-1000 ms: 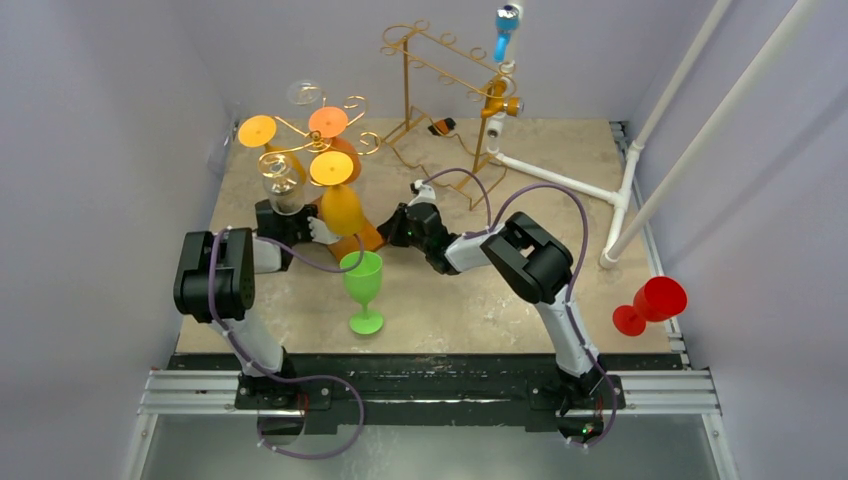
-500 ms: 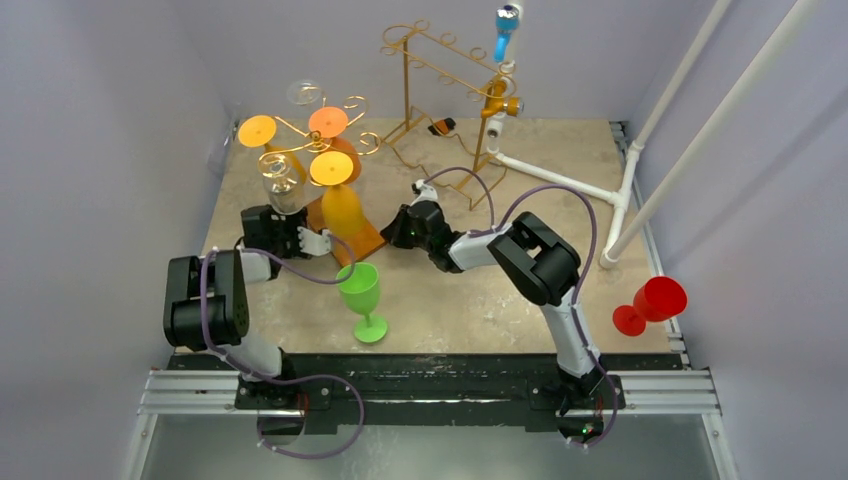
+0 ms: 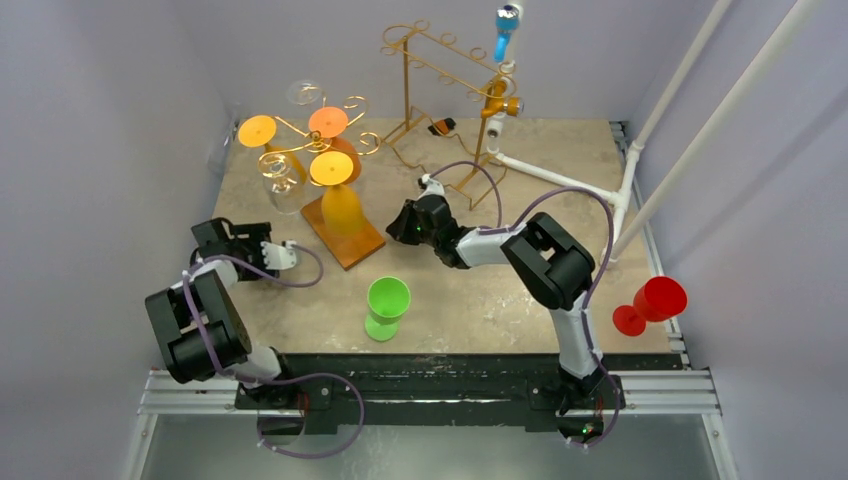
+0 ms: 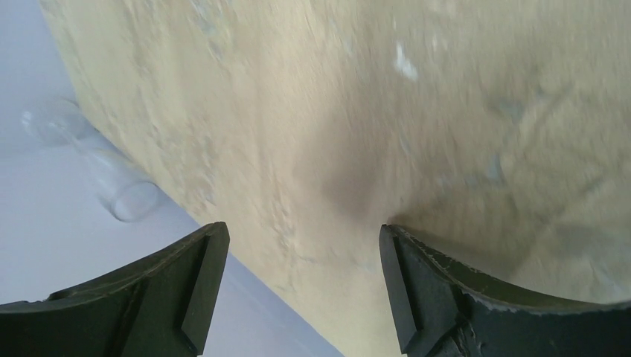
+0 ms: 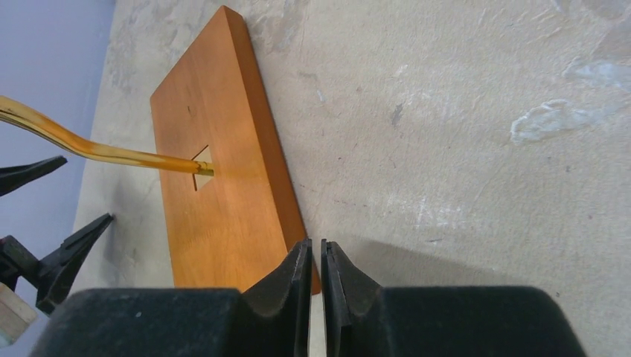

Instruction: Place the wine glass upside down on the wine glass rack

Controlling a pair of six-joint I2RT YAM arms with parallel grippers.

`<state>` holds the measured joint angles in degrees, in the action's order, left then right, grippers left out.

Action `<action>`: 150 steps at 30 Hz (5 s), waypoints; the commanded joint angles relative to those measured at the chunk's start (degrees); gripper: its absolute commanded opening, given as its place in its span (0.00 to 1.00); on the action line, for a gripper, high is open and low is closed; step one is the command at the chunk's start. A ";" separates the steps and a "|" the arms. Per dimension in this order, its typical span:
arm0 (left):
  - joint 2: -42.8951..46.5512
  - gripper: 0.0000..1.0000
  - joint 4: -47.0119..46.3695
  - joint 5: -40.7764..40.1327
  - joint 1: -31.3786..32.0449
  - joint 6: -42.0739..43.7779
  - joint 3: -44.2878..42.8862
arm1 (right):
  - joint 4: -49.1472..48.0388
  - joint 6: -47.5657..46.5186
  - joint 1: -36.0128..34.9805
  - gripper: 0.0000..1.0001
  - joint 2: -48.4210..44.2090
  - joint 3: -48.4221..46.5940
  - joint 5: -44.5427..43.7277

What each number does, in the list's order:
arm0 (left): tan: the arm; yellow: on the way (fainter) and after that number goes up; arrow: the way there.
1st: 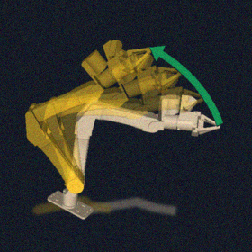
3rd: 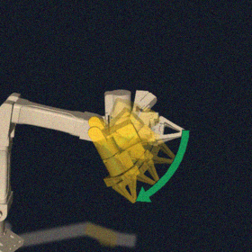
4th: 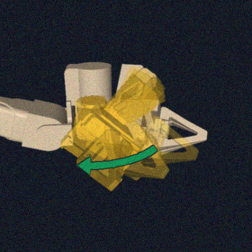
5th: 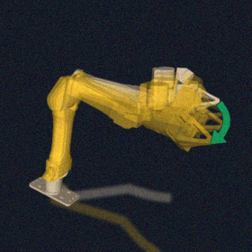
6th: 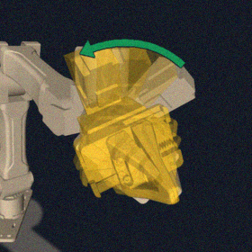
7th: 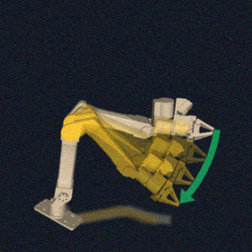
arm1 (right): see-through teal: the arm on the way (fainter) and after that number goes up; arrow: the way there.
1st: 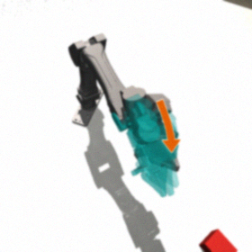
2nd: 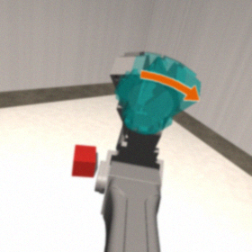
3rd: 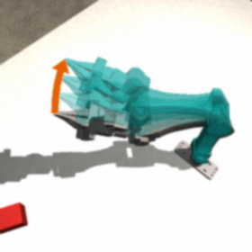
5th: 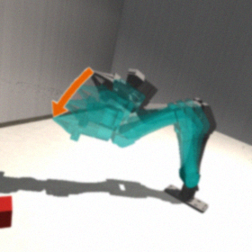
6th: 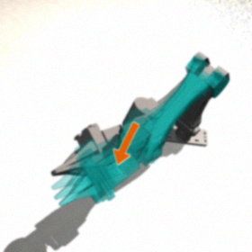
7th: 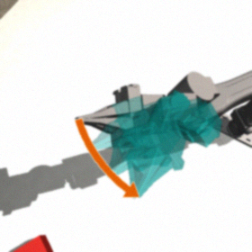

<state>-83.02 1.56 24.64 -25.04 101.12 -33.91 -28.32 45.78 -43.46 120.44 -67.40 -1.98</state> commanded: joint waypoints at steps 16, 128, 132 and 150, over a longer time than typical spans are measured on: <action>-16.15 0.78 6.08 14.60 -13.65 -72.69 -33.91 | 4.36 -4.37 0.36 0.15 -7.69 3.77 -2.57; -58.20 0.27 -27.19 -21.07 2.85 -122.78 -65.67 | 8.89 -7.55 -0.24 0.00 -12.04 3.35 -1.33; -57.73 0.11 -29.37 -19.01 2.96 -122.84 -64.77 | 9.06 -7.89 -0.22 0.00 -12.51 3.59 -1.41; -33.89 0.00 -42.39 -7.31 0.22 -125.54 -43.00 | 8.84 -8.39 -0.34 0.00 -15.92 4.38 -2.14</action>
<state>-125.60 -35.53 10.41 -24.25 -21.41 -78.67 -18.06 38.48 -43.59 108.68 -62.43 -3.49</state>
